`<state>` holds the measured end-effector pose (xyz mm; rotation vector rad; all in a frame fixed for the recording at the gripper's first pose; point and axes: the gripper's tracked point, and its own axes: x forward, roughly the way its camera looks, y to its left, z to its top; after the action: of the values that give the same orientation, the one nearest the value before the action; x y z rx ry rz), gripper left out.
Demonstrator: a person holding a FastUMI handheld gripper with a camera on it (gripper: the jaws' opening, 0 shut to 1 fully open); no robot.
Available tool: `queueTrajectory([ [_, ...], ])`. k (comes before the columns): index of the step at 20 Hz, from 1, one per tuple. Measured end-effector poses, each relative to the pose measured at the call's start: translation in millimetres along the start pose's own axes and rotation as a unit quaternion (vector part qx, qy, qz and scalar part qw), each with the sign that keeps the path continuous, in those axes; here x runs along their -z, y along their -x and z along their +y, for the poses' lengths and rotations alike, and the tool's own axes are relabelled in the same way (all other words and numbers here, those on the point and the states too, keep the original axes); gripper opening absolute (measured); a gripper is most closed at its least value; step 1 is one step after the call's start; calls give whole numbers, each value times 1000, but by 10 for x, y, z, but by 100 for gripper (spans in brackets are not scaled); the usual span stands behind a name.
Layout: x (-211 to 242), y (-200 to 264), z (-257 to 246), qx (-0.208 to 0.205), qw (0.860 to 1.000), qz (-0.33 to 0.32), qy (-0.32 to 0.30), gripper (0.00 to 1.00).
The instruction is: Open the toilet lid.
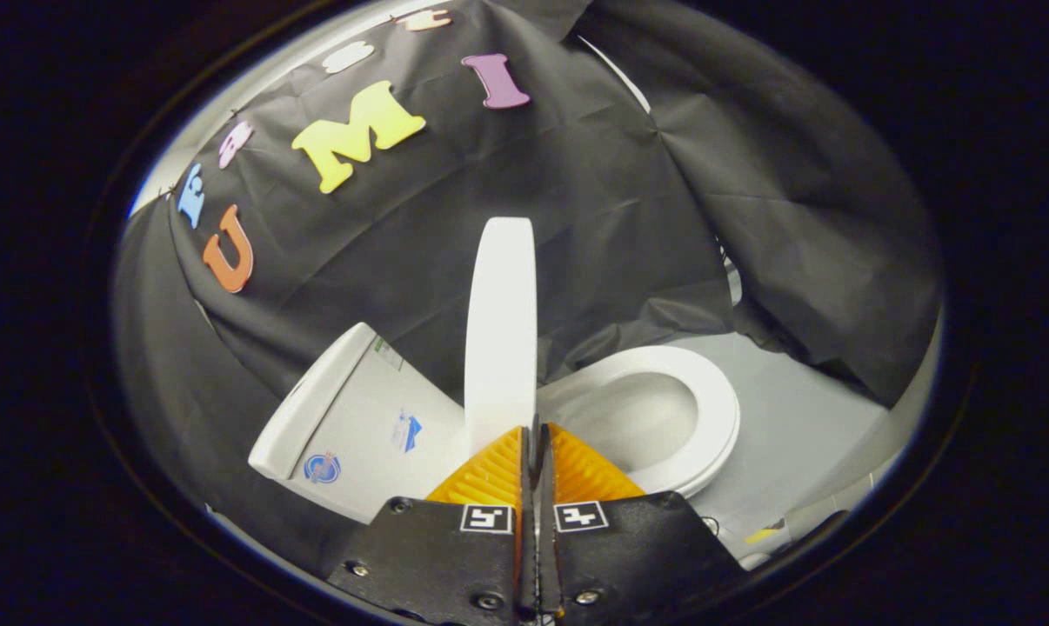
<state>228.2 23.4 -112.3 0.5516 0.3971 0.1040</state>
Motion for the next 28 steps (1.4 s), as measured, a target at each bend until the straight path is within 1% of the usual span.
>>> queueTrajectory([
  [10, 7, 3, 29, -5, 998, -16, 53, 7],
  [20, 31, -2, 62, -8, 995, -13, 99, 9],
  [28, 9, -3, 45, 8, 987, -23, 157, 10],
])
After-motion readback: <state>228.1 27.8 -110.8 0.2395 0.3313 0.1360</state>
